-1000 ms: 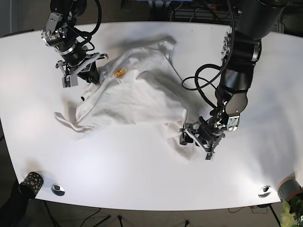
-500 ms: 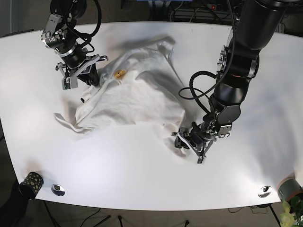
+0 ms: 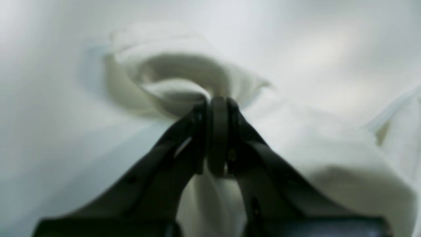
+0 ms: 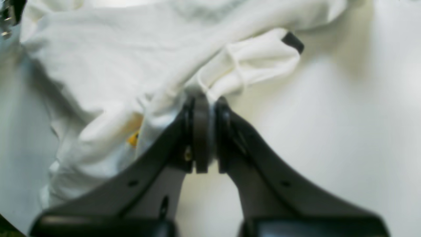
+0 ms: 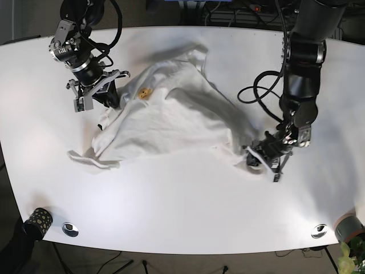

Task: Fold the T-shirt properly
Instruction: 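Grasp the shirt hem with the left gripper and drag it outward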

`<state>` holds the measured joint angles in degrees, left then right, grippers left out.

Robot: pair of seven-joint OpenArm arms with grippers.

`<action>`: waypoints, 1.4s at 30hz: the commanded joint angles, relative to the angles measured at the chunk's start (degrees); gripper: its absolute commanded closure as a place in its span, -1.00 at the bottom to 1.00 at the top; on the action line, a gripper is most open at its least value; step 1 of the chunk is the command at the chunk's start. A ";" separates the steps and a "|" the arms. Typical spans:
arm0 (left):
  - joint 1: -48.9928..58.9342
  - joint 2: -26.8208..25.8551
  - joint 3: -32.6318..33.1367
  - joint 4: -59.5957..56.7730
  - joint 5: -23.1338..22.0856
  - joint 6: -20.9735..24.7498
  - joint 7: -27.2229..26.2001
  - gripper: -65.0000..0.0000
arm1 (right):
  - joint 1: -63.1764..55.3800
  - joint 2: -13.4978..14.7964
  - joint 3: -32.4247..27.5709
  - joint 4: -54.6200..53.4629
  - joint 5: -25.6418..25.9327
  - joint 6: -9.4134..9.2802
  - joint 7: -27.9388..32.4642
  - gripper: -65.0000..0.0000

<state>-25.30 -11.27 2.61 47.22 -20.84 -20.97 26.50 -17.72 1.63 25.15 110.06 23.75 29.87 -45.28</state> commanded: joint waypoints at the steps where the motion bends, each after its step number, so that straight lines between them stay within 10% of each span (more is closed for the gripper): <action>1: 1.87 -1.88 -2.39 6.54 0.58 0.36 2.11 1.00 | 0.44 0.44 0.22 1.02 1.00 0.24 1.45 1.00; 10: 15.76 -7.06 -11.53 25.53 0.40 0.27 10.03 0.74 | 0.70 0.44 0.04 0.93 1.00 0.33 1.28 1.00; 19: 23.94 -7.33 -20.77 33.96 0.40 0.18 14.77 -0.42 | 1.85 0.61 -2.42 -0.74 1.00 0.33 1.10 1.00; 42: 8.90 -4.25 -24.11 16.03 0.40 -3.16 14.69 -0.44 | 2.02 0.44 -4.44 -1.09 0.91 0.24 1.10 1.00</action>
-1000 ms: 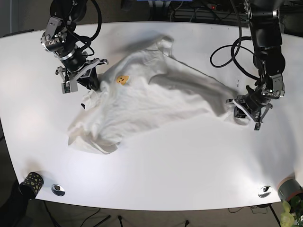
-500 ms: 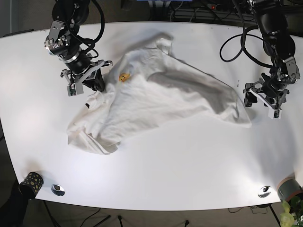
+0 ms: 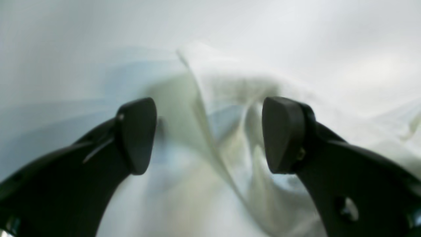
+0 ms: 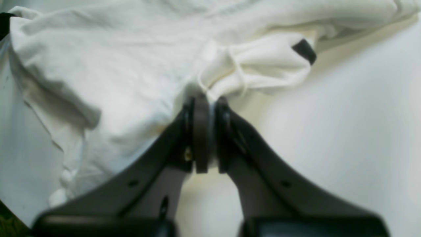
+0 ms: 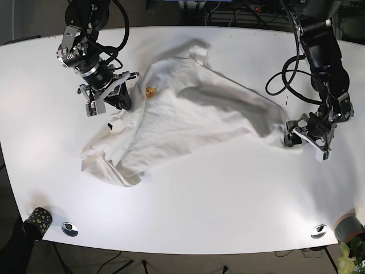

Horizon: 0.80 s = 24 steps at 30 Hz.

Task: Fold the T-shirt properly
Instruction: 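Grasp the shirt hem with the left gripper and drag it outward, then lift the shirt with both grippers, shake and lay it flat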

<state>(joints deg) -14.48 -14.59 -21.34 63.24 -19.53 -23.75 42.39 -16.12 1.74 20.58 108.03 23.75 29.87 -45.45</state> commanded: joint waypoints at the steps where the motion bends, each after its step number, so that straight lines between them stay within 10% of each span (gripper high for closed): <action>1: -2.44 -0.93 -0.06 -0.87 -0.91 -0.38 -1.29 -0.44 | 0.43 0.33 0.21 0.94 0.91 0.24 1.28 1.00; 12: -5.87 -0.05 3.72 -6.32 -0.65 -0.38 -2.88 -0.38 | 0.43 0.33 0.30 0.94 0.91 0.33 1.45 1.00; 21: -5.87 0.04 3.80 -10.45 -0.47 -0.12 -6.57 0.95 | 0.25 0.33 0.39 1.03 0.91 0.33 1.45 1.00; 24: -5.70 0.04 3.80 -10.10 -0.47 -0.03 -6.57 0.98 | -0.01 0.33 0.39 1.03 1.09 0.33 1.45 1.00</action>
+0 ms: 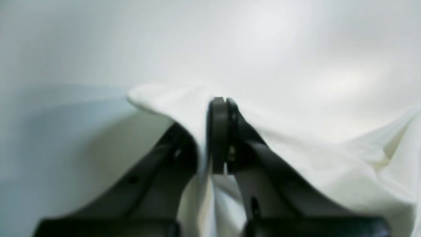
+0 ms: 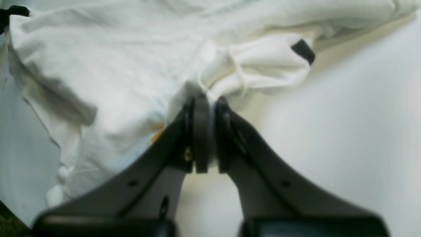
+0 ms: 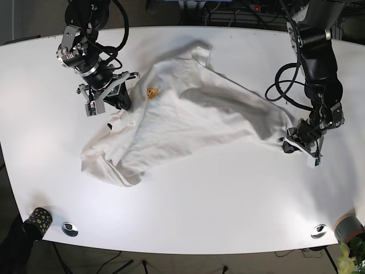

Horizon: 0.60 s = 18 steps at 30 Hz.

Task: Fold the T-shirt properly
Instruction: 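Lift the shirt with both grippers, shake and lay it flat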

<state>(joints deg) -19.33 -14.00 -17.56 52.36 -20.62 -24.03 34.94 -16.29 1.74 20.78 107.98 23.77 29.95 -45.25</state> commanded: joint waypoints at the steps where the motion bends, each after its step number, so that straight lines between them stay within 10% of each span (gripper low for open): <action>1: -0.84 -0.64 -0.06 1.22 0.53 0.25 0.97 0.97 | 0.07 0.33 0.19 1.25 1.07 0.24 1.25 1.00; 18: 5.22 -5.56 -0.42 32.26 0.53 0.25 9.94 0.99 | 9.13 7.19 3.44 0.10 1.07 0.15 0.99 1.00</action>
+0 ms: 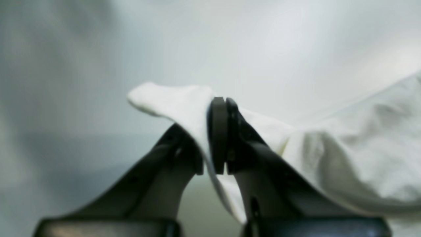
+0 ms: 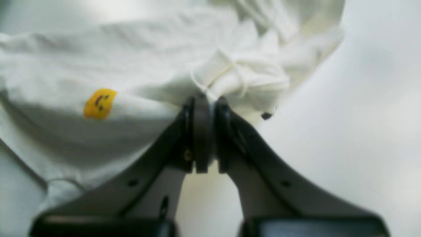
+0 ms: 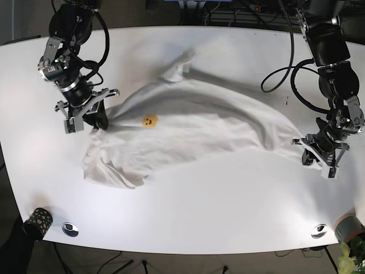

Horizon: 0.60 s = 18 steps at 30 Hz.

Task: Fold the T-shirt properly
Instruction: 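Lift the shirt with both grippers, shake and lay it flat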

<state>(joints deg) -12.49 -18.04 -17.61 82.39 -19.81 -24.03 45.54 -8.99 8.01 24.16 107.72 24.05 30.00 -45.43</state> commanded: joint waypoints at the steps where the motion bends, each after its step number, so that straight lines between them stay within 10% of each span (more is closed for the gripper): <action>1: -1.79 -1.52 -0.37 3.37 -0.27 0.25 0.40 0.99 | 3.32 1.62 0.06 -0.34 0.78 0.02 0.81 1.00; 18: -26.94 -1.61 -0.02 0.73 -0.19 0.25 8.40 0.99 | 36.38 11.37 -9.61 -16.95 0.87 0.29 -3.67 1.00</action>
<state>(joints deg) -35.90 -18.79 -17.43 83.31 -19.59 -24.01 55.68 23.70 18.09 15.11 91.15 24.32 30.46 -50.68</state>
